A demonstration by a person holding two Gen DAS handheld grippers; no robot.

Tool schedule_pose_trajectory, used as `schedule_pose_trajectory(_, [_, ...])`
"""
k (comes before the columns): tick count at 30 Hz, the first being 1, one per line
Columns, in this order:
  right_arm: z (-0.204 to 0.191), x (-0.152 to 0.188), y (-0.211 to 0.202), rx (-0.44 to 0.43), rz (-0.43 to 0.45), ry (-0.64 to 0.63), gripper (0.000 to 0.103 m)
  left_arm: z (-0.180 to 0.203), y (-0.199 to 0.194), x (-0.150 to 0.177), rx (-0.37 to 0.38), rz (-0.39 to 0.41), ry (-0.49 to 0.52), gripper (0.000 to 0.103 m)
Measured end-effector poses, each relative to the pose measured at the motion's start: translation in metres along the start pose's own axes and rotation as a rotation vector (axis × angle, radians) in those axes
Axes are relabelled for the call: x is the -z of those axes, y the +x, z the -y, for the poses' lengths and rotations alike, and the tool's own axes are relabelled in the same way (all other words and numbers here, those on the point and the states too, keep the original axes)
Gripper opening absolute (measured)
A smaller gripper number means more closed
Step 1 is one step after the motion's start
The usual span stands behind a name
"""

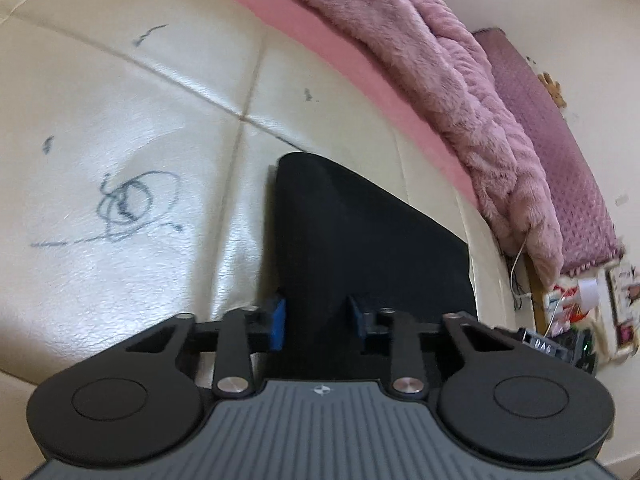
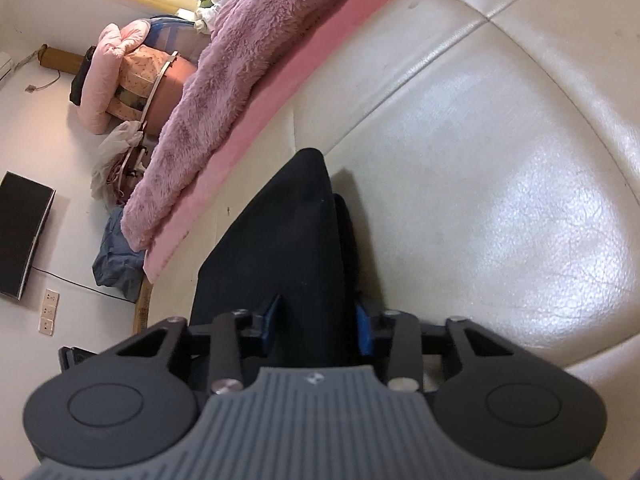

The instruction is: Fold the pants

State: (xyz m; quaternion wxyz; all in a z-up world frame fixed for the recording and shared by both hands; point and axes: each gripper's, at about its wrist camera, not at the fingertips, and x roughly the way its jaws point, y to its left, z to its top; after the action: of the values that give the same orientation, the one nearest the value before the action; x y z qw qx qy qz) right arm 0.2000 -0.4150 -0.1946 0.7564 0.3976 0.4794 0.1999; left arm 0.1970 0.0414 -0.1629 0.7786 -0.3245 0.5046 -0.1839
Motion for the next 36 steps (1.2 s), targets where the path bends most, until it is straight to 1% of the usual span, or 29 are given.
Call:
schedule_pose_trajectory(2, [0.003,0.000,0.000,-0.013,0.001,0.019,0.024,-0.001,-0.001,-0.001,-0.005,0.001,-0.020,0.028])
schedule_pose_trajectory(7, [-0.002,0.001,-0.002,-0.001,0.007,0.003,0.019,0.017,-0.005,-0.001,-0.067,0.021,0.015,0.020])
schedule_pose_trajectory(10, [-0.011,0.002,-0.006,0.019,0.019,-0.019,0.017,0.031,-0.011,0.000,-0.109,0.031,0.083,0.019])
schedule_pose_trajectory(12, [-0.020,0.004,-0.008,0.024,0.026,-0.030,0.016,0.036,-0.016,-0.001,-0.130,0.037,0.111,0.018])
schedule_pose_trajectory(15, [-0.033,0.007,-0.009,0.032,0.028,-0.045,0.015,0.036,-0.027,-0.005,-0.141,0.053,0.118,0.018])
schedule_pose_trajectory(19, [-0.053,0.010,0.000,0.017,0.034,-0.046,0.015,0.030,-0.050,-0.017,-0.155,0.074,0.132,0.018])
schedule_pose_trajectory(24, [-0.088,0.009,0.026,-0.009,0.022,-0.058,0.015,0.020,-0.083,-0.044,-0.181,0.101,0.157,0.018])
schedule_pose_trajectory(30, [-0.136,0.003,0.074,-0.043,0.001,-0.077,0.014,0.003,-0.116,-0.086,-0.223,0.123,0.181,0.018])
schedule_pose_trajectory(36, [-0.180,-0.007,0.133,-0.058,-0.031,-0.095,0.014,-0.019,-0.131,-0.126,-0.271,0.129,0.208,0.018])
